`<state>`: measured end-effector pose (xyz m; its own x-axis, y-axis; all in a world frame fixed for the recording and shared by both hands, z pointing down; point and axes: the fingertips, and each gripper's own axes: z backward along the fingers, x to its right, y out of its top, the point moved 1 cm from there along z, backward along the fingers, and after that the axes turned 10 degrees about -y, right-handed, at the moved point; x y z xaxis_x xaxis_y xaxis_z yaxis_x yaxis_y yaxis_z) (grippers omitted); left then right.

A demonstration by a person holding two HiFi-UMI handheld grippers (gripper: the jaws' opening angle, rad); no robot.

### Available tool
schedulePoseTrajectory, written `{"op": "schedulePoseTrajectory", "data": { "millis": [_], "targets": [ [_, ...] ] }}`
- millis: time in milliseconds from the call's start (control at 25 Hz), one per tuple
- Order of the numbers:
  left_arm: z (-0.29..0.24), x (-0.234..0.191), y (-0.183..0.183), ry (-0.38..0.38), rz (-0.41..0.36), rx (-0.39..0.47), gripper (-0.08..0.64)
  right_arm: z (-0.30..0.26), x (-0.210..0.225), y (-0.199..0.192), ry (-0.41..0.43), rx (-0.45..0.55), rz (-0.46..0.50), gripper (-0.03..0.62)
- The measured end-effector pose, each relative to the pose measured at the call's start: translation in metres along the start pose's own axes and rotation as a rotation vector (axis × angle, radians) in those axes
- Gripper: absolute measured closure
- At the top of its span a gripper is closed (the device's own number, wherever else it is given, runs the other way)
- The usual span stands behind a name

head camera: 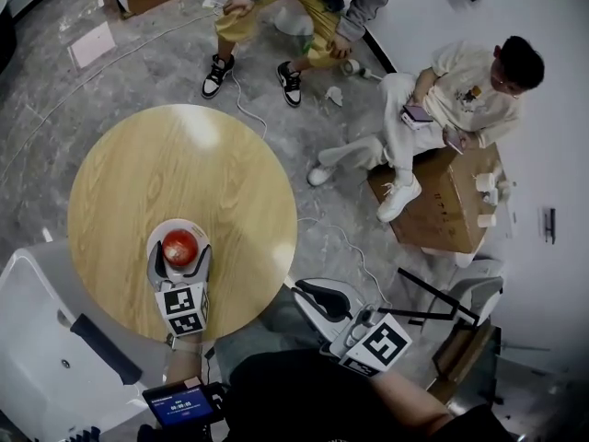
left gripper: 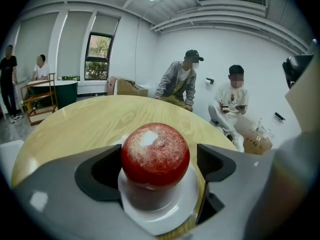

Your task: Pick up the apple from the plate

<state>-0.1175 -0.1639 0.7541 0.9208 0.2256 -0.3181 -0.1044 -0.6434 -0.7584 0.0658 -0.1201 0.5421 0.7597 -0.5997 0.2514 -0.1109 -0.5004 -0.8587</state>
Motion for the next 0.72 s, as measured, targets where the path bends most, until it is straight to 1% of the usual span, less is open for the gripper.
{"op": "schedulePoseTrajectory", "data": {
  "millis": [80,200,360,520,720],
  "targets": [
    [-0.001,0.000,0.000,0.013,0.005,-0.001,0.104,0.003,0.005,-0.003,-0.015,-0.009,-0.006,0.546],
    [-0.001,-0.004,0.001,0.036,-0.002,0.002,0.158,0.006,0.010,-0.006,-0.029,-0.014,-0.013,0.546],
    [-0.001,-0.006,0.002,0.037,-0.012,0.007,0.160,0.006,0.010,-0.009,-0.031,-0.014,-0.020,0.547],
    [0.002,-0.007,0.002,0.036,0.015,0.019,0.160,0.007,0.012,-0.011,-0.035,-0.015,-0.017,0.548],
    [0.006,-0.002,0.004,0.033,0.024,0.024,0.160,0.011,0.015,-0.008,-0.035,-0.006,-0.019,0.549]
  ]
}}
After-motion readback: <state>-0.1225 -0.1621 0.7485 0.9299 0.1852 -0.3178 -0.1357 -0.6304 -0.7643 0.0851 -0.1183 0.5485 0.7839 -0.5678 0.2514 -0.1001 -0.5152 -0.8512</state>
